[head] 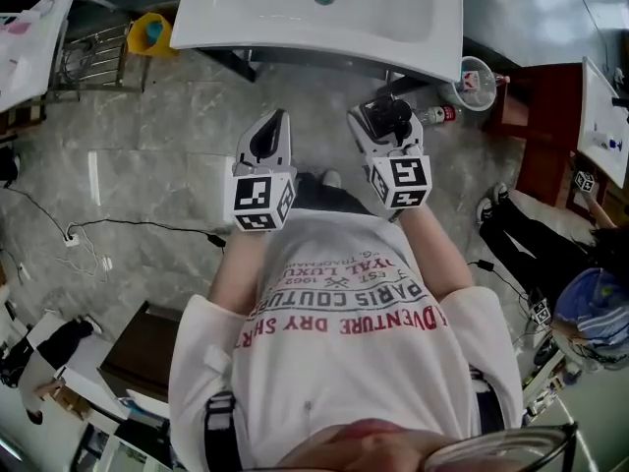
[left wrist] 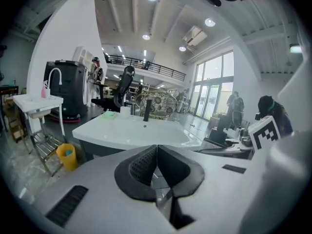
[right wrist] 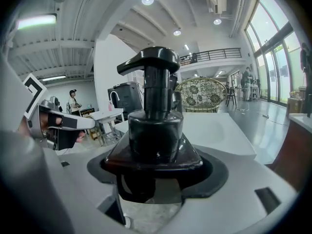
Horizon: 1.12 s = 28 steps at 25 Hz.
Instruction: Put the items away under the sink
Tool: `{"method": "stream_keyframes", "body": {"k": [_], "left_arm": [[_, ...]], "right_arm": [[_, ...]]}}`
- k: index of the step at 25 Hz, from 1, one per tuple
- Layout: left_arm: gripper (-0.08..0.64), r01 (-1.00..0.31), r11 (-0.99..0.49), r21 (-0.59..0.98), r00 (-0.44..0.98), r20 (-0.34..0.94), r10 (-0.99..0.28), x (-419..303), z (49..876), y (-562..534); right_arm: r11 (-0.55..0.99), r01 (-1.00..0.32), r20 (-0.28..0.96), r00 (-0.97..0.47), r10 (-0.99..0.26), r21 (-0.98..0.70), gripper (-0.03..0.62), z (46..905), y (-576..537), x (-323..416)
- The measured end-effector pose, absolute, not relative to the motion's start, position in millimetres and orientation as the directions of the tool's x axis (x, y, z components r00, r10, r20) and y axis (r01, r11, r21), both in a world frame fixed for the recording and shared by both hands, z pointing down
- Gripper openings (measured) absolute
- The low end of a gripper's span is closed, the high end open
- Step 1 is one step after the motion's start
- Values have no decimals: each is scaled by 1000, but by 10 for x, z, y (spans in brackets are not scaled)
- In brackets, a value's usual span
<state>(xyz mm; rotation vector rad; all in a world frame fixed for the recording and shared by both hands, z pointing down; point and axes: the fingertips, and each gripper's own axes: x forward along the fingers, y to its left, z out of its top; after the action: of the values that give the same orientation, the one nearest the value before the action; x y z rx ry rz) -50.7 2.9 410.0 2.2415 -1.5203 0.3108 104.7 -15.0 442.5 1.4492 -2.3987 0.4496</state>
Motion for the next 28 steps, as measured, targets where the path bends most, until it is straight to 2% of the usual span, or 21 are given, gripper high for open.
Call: {"method": "stream_keyframes", "body": {"k": [10,21,28], "left_arm": [[23,-938,-294,182,344,414,-843,-970,4986,-138],[23,-942,-293,166,335,373,-865,-1283,7047,-651],[23,-937,-327,124,349,288,-891,-1367,7898,-874]], "right_arm": [[491,-866,410,-483,-773,-95,377,5382,-310,558],[531,-844,424,-511,-747,-82,377,7573,-826,184],[524,-850,371,-504,-780,-53,377,8445,-1176,75]]}}
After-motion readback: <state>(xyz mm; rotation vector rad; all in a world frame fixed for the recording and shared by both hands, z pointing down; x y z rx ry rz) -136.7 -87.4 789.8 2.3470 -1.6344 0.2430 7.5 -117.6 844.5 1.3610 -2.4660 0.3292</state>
